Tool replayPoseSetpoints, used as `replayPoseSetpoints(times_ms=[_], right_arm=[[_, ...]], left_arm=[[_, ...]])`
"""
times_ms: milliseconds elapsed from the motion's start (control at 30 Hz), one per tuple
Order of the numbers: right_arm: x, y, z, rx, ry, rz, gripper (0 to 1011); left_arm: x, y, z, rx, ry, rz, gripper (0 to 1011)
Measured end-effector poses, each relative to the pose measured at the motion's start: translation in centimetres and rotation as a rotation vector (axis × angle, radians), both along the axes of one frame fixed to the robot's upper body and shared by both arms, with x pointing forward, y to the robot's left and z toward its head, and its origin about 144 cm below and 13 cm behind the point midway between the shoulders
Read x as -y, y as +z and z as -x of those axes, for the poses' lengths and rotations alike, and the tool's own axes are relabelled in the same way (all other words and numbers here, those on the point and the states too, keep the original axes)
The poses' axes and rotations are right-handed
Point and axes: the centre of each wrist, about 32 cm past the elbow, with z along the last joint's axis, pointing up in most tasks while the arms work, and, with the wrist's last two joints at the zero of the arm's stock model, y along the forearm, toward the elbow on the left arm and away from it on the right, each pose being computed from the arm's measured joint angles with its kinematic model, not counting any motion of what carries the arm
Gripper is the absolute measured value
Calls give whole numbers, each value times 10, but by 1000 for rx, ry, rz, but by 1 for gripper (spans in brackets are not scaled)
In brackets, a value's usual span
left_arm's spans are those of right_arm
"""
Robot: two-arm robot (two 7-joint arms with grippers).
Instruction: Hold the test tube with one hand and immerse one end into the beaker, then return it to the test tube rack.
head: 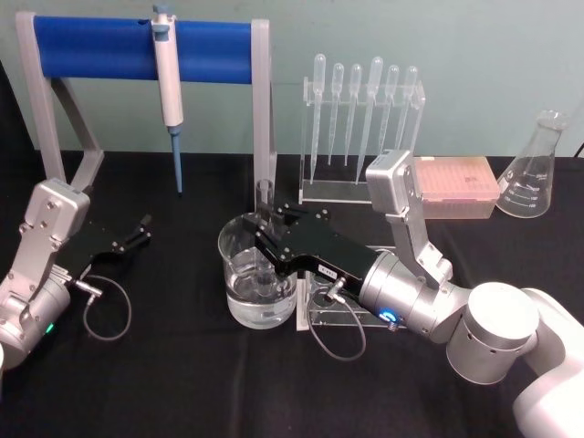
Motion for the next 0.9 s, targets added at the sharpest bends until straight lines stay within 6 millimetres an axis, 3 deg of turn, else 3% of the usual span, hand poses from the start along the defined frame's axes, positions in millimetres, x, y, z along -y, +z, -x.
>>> replayPoseSetpoints(times_ms=[900], right_arm=[[0, 0, 0, 0, 0, 0, 224]], left_arm=[[0, 0, 0, 0, 0, 0, 1000]])
